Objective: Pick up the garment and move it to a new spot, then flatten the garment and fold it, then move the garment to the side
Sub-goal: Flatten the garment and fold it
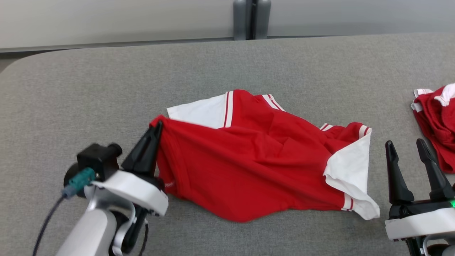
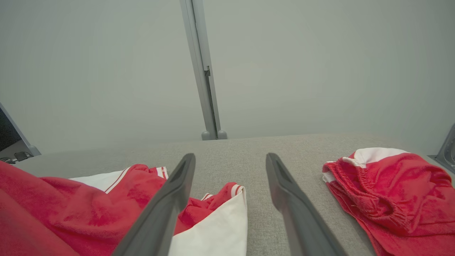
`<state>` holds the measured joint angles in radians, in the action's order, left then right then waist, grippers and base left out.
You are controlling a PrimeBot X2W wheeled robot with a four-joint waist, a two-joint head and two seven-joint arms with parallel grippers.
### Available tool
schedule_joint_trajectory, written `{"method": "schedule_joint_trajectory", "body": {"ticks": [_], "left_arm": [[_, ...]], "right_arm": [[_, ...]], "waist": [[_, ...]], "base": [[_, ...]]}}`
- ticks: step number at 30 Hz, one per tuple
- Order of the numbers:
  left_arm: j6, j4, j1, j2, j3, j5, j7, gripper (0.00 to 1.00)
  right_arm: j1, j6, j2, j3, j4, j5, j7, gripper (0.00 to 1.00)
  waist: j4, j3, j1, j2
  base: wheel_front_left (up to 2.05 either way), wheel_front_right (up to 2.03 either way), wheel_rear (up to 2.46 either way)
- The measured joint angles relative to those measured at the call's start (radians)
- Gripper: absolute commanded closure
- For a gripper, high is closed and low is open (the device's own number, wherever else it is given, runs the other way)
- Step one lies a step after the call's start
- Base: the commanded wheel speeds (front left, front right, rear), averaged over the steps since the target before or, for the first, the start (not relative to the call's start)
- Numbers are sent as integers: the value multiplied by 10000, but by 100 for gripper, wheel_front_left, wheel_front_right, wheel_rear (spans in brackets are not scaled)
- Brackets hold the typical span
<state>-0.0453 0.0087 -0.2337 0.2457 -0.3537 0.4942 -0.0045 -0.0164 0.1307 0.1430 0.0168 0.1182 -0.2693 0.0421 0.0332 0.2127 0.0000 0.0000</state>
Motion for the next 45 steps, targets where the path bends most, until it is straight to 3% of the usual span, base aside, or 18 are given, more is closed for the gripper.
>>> {"method": "schedule_joint_trajectory", "body": {"ticks": [10,19,20,21,22,26,31,37,45], "left_arm": [[-54,1402,-2189,128,635,71,25,100],[431,4165,-4043,-42,888,389,-510,100],[489,4399,-4182,-86,884,374,-652,78],[520,4652,-4327,-140,842,357,-754,4],[552,4903,-4457,-148,757,259,-815,0],[619,5340,-4616,-209,688,104,-1361,0],[334,5239,-4434,-171,694,-311,-2295,0],[-401,3565,-2945,-171,1239,-805,-2556,0],[-616,1154,-175,-334,1990,-1367,-2571,0]], "right_arm": [[586,0,-163,-92,-4,-33,144,0],[1083,0,-242,-245,-472,-194,571,0],[1106,0,-240,-247,-523,-198,608,0],[1140,0,-240,-242,-579,-201,637,0],[1181,0,-238,-242,-623,-201,644,0],[1220,0,-221,-278,-713,-201,713,0],[1247,0,-59,-297,-698,-94,738,0],[1229,0,102,-299,-560,86,627,0],[796,0,284,-479,-456,151,336,0]], "waist": [[-589,965,0,0],[-1265,1927,0,0],[-1310,1989,0,0],[-1343,2037,0,0],[-1361,2067,0,0],[-1331,2014,0,0],[-1143,1781,0,0],[-791,1372,0,0],[-364,712,0,0]], "base": [[0,0,0],[0,0,0],[0,0,0],[0,0,0],[0,0,0],[0,0,0],[0,0,0],[0,0,0],[0,0,0]]}}
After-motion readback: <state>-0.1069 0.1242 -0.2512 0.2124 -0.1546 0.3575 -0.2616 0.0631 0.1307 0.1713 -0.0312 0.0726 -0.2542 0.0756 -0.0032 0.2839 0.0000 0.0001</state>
